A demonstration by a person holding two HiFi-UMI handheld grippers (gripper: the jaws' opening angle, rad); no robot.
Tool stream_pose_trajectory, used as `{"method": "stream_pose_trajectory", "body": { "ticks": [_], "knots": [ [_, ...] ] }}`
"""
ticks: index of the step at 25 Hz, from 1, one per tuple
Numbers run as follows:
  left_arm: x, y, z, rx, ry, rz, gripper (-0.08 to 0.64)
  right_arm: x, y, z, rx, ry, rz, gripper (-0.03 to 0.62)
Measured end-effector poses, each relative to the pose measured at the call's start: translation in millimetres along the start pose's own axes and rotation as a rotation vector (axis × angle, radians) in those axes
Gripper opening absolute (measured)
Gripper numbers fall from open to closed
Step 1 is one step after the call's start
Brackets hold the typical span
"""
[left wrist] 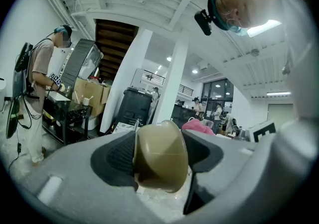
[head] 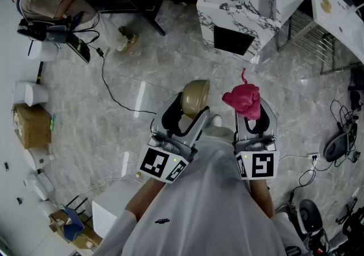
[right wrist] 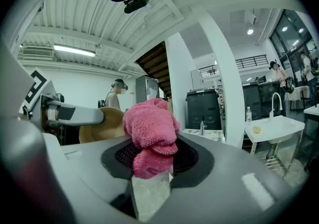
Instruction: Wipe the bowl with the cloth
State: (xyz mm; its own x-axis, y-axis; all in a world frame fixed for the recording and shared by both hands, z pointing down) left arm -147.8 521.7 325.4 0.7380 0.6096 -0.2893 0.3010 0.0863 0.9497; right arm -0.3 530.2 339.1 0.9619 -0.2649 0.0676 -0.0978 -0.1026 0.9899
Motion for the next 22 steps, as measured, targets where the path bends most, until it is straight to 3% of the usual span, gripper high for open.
{"method": "stream_pose_trajectory", "body": {
  "ticks": [9,15,22],
  "knots": [
    [10,2,7,0.008,0.011,0.012,0.287,12,-1,-9,0.012,0.006,0.012,0.155],
    [18,6,16,0.015,0.008,-0.001,0.287,30,-1,-13,0.016,0.002,0.093,0.161],
    [5,9,38,0.015,0.008,-0.014,0.287,46,0,-4,0.008,0.012,0.073,0.161]
  ]
}}
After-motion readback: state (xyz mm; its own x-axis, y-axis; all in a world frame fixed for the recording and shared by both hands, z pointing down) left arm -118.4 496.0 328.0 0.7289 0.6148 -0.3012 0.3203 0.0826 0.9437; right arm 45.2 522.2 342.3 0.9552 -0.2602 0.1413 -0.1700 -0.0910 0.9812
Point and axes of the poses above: the fingertips, and each gripper's own axes: z forward along the fingers, x to its right, y out of its underside, the point moved 3 cm from there along -z, backward along the fingers, and after that the axes turned 15 degrees about x, right-handed, at the moved point
